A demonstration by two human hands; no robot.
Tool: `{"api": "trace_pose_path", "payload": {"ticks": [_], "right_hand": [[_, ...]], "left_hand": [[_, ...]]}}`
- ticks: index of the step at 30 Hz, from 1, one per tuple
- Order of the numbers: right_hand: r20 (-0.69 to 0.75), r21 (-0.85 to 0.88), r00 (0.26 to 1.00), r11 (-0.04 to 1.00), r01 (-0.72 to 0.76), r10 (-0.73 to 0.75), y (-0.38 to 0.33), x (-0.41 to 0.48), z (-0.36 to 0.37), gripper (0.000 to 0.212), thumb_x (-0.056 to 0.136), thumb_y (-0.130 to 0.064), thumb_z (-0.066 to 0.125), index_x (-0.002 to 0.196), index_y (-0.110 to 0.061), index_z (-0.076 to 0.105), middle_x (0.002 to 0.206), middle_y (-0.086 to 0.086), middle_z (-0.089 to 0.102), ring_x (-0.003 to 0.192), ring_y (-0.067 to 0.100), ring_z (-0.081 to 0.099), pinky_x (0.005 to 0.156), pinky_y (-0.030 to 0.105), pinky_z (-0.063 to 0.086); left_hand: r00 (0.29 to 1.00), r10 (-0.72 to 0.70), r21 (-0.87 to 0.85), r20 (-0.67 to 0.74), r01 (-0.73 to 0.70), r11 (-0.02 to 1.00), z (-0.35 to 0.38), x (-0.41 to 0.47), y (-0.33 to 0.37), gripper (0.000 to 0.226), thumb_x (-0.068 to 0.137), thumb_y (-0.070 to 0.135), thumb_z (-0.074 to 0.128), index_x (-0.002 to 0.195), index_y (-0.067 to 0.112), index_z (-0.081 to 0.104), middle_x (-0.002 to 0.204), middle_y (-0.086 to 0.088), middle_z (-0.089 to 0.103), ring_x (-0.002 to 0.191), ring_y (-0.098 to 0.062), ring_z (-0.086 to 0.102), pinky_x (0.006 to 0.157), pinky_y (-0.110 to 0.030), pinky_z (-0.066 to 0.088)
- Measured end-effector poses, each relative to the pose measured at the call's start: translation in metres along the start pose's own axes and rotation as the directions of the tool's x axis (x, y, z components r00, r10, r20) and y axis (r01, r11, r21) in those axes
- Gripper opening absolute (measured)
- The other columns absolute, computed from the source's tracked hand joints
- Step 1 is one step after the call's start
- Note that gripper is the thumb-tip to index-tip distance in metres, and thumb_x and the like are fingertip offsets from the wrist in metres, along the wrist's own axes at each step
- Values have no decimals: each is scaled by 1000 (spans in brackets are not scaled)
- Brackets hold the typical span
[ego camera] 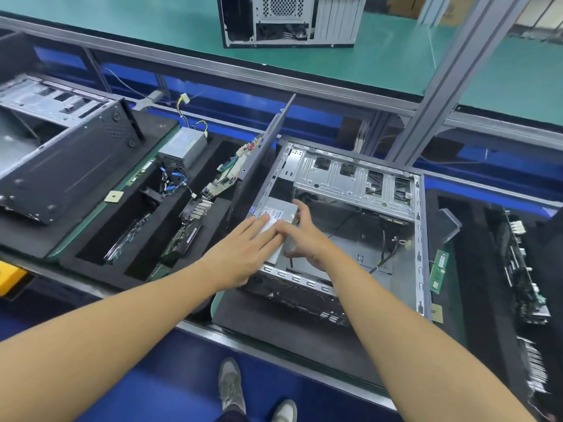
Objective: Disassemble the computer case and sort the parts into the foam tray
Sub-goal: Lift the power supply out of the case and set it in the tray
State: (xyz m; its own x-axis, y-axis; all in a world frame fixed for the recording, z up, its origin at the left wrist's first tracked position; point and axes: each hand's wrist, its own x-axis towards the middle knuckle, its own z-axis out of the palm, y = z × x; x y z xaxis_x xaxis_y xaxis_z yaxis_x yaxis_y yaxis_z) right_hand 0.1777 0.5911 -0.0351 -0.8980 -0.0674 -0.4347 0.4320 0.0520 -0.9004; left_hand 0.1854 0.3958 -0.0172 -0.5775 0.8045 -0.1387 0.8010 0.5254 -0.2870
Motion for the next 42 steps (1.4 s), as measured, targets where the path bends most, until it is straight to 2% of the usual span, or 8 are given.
{"api": "trace_pose_path", "payload": {"ticks": [4, 7, 10, 15, 22, 32, 37, 42], "right_hand": [[2, 30, 996, 996, 85, -85, 4, -4, -4, 89, 86, -29, 66, 153, -54, 13, 163, -15, 13, 139, 20, 40, 94, 39, 54], [120, -370, 970, 897, 240, -210, 1, -11, -10, 94, 78, -31, 65, 150, -59, 10, 164, -19, -9, 153, 23, 13, 106, 40, 37], [220, -625, 959, 728, 280, -180, -3, -16, -14, 105, 72, -53, 75, 150, -60, 5, 159, -24, -28, 154, 27, -7, 119, 53, 20], [257, -752, 962, 605, 260, -95, -15, -19, -17, 134, 59, -73, 79, 156, -46, -9, 151, -25, -43, 151, 23, -23, 119, 60, 12], [296, -792, 948, 524, 314, -122, -28, -22, -13, 138, 64, -69, 78, 155, -37, -20, 152, -30, -39, 153, 26, -15, 117, 56, 22], [287, -781, 924, 496, 378, -253, -20, -23, -12, 132, 63, -65, 76, 154, -43, -18, 157, -27, -28, 154, 19, -1, 110, 46, 39], [262, -802, 937, 488, 345, -233, -22, -21, -10, 131, 62, -61, 78, 146, -54, -22, 159, -22, -18, 153, 23, 4, 105, 45, 42], [226, -814, 935, 475, 335, -272, -25, -23, -6, 138, 60, -52, 83, 146, -55, -25, 155, -7, 2, 146, 30, 15, 101, 49, 44]], "left_hand": [[988, 37, -273, 147, 4, 962, -11, 6, -13, 121, 70, 60, 56, 157, 11, -12, 165, -3, -20, 152, -22, -18, 123, -36, -4], [960, 98, -591, 263, 80, 803, -37, 17, -48, 101, 78, 51, 51, 160, 21, 0, 165, 11, -11, 151, -4, -9, 118, -19, -7], [953, 135, -432, 272, -4, 902, -49, 25, -69, 88, 88, 36, 56, 160, 24, 7, 165, 13, -8, 152, -6, -2, 124, -35, 6], [924, 171, -295, 342, -68, 953, -49, 37, -77, 107, 82, 59, 62, 160, 26, -3, 164, 16, -15, 153, -11, -9, 121, -42, 9], [931, 179, -87, 318, -159, 983, -51, 50, -73, 127, 71, 76, 60, 159, 12, -5, 167, -3, -7, 153, -20, -6, 123, -41, 10], [869, 198, -103, 454, -170, 980, -56, 74, -77, 146, 55, 85, 64, 158, 15, -12, 166, -5, -15, 152, -22, -17, 123, -53, -2], [903, 314, -86, 294, -302, 949, -52, 66, -78, 130, 54, 82, 54, 155, 20, 2, 160, -11, 16, 144, -28, 20, 114, -52, 24], [919, 350, 8, 180, -357, 934, -47, 68, -79, 125, 51, 87, 47, 151, 19, 14, 153, -11, 29, 128, -27, 38, 101, -50, 32]]}}
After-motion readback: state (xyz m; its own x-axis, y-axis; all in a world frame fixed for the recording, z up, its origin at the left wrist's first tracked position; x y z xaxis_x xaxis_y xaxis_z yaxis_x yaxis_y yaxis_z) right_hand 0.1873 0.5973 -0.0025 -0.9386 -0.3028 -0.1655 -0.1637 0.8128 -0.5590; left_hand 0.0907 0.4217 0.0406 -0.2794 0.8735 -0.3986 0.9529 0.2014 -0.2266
